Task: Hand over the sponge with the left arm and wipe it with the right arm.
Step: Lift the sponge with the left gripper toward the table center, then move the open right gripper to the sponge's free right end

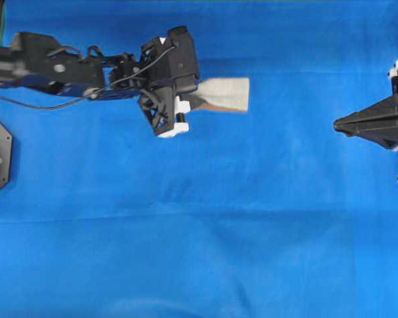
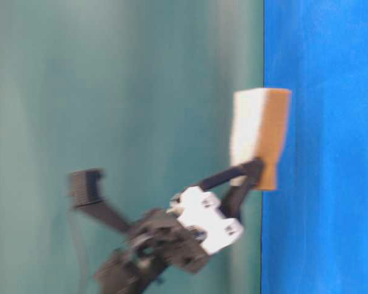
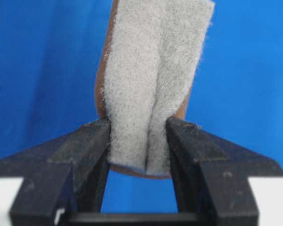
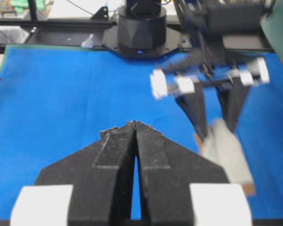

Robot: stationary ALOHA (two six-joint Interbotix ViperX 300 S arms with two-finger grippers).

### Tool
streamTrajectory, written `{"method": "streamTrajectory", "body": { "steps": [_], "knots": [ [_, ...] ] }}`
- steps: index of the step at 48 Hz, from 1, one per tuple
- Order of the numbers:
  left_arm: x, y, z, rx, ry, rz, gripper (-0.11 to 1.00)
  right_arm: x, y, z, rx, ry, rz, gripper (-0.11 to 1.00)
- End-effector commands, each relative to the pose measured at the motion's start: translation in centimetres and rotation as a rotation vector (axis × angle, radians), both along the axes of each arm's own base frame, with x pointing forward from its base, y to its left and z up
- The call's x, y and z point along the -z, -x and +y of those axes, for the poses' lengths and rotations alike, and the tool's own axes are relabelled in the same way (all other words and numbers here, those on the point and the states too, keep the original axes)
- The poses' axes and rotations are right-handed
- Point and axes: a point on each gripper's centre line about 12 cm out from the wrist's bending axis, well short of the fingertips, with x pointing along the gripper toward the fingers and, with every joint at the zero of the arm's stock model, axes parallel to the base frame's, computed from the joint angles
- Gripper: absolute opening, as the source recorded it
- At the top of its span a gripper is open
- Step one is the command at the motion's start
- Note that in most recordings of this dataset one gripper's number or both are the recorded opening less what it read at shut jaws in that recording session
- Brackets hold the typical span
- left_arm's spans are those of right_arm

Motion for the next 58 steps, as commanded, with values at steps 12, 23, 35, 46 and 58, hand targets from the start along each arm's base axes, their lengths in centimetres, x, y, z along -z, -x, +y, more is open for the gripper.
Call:
{"method": "streamTrajectory", "body": {
  "steps": [12,23,35,46,58],
  "knots": [
    [-6.2,0.8,-7.5,0.113,0.102,-0.131,0.32,-0.9,-0.3,-0.1,0.003,0.002,-0.023,0.0],
    [-6.2,1.2,-10.1,0.142,0.169,-0.134,0.32,-1.0,-0.7,0.0,0.002,-0.009,-0.015,0.0],
    [-6.2,1.2,-10.3,0.146,0.168,-0.132,0.32,-1.5,-2.2,0.0,0.0,-0.008,0.0,0.0],
    [-6.2,1.2,-10.3,0.146,0.168,-0.132,0.32,-1.7,-5.3,0.7,-0.027,-0.009,0.055,0.01],
    [-6.1,1.2,-10.3,0.146,0.168,-0.13,0.32,-0.3,-9.6,1.8,-0.058,-0.005,0.167,0.65]
  ]
}}
